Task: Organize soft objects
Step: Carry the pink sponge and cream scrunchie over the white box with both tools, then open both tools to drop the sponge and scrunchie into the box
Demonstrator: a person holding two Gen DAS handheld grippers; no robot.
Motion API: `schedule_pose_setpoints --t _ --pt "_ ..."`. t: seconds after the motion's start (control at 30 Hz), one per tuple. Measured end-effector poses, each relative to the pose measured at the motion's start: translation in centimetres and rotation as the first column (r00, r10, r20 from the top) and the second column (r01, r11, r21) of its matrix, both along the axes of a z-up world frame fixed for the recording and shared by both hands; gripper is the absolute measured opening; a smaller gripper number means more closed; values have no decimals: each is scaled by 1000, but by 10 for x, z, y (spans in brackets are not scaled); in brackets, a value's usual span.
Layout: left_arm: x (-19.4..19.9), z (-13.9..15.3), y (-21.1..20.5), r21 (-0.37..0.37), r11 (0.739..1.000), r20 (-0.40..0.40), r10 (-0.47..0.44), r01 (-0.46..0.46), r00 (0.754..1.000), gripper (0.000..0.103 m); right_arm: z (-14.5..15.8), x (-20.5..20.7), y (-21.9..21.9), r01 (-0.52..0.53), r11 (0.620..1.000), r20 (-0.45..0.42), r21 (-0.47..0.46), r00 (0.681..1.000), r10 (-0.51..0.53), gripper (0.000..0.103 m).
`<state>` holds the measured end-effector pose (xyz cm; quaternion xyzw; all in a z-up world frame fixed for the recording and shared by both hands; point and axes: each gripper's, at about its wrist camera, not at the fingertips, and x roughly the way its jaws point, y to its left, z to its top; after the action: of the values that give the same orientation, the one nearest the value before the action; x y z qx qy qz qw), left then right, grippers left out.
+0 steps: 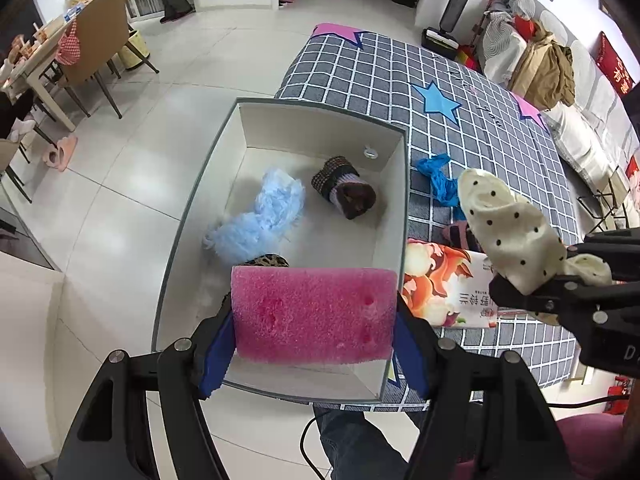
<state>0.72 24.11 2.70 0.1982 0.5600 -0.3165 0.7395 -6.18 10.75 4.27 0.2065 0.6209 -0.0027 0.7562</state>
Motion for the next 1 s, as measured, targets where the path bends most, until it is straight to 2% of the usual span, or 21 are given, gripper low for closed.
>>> schedule_pose_setpoints --t 0.17,0.43,1.0 --pt "10 -1 0 -3 999 -29 40 -40 999 73 0 21 0 3 1000 0 18 1000 -3 20" --pt "14 -5 0 10 998 -26 56 -56 998 73 1 53 12 -45 999 4 11 999 45 20" --pt "20 -16 5 42 996 -34 77 -75 996 73 -17 75 28 -94 995 -30 -14 995 94 20"
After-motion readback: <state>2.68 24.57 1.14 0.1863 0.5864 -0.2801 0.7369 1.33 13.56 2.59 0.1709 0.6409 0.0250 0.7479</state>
